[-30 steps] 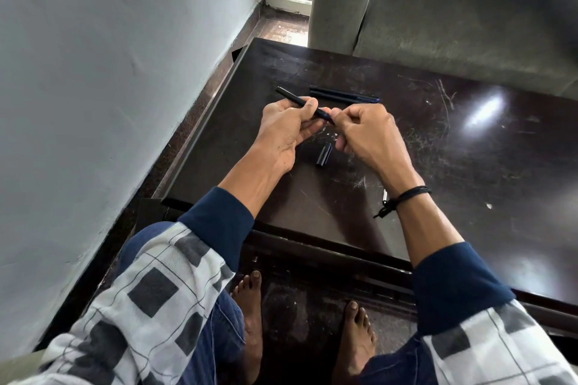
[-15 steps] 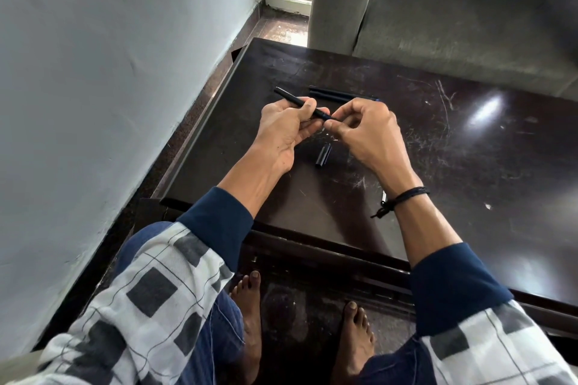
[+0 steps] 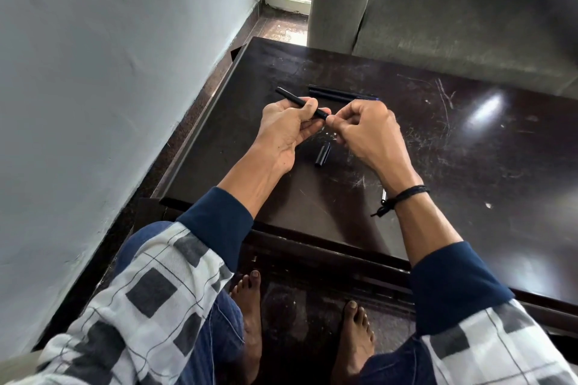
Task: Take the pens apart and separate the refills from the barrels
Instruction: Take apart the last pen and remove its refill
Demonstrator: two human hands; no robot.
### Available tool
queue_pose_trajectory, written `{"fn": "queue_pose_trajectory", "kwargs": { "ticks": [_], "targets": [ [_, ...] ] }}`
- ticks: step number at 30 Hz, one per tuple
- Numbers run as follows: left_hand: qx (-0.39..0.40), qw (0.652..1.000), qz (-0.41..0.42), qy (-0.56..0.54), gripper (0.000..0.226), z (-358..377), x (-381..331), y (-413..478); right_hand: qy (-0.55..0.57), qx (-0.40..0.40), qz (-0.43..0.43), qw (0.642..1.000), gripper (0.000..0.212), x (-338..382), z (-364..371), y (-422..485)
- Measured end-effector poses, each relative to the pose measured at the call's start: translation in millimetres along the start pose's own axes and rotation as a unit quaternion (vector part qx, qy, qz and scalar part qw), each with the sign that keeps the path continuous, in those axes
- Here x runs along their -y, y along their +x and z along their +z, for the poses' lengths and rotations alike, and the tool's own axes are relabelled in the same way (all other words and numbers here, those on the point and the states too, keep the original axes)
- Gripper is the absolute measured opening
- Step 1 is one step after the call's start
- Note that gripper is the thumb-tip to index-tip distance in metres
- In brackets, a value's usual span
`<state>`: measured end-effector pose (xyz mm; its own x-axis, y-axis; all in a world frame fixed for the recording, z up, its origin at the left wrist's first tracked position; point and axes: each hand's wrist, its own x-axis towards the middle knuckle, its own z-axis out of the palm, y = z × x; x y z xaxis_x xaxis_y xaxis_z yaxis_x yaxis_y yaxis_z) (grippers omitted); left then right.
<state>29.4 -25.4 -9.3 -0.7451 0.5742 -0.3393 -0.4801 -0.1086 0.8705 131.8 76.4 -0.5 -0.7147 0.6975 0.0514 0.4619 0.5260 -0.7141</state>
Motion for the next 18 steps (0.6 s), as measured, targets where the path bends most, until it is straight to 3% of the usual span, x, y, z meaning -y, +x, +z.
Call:
{"fn": "queue_pose_trajectory", "kwargs": {
  "ticks": [18],
  "targets": [
    [-0.002,1.000,0.004,-0.003,0.004,-2.2,-0.7,3.2,-0.003,0.011,-0.017,1.000,0.024,-0.5,0.2,-0.3]
  ]
}}
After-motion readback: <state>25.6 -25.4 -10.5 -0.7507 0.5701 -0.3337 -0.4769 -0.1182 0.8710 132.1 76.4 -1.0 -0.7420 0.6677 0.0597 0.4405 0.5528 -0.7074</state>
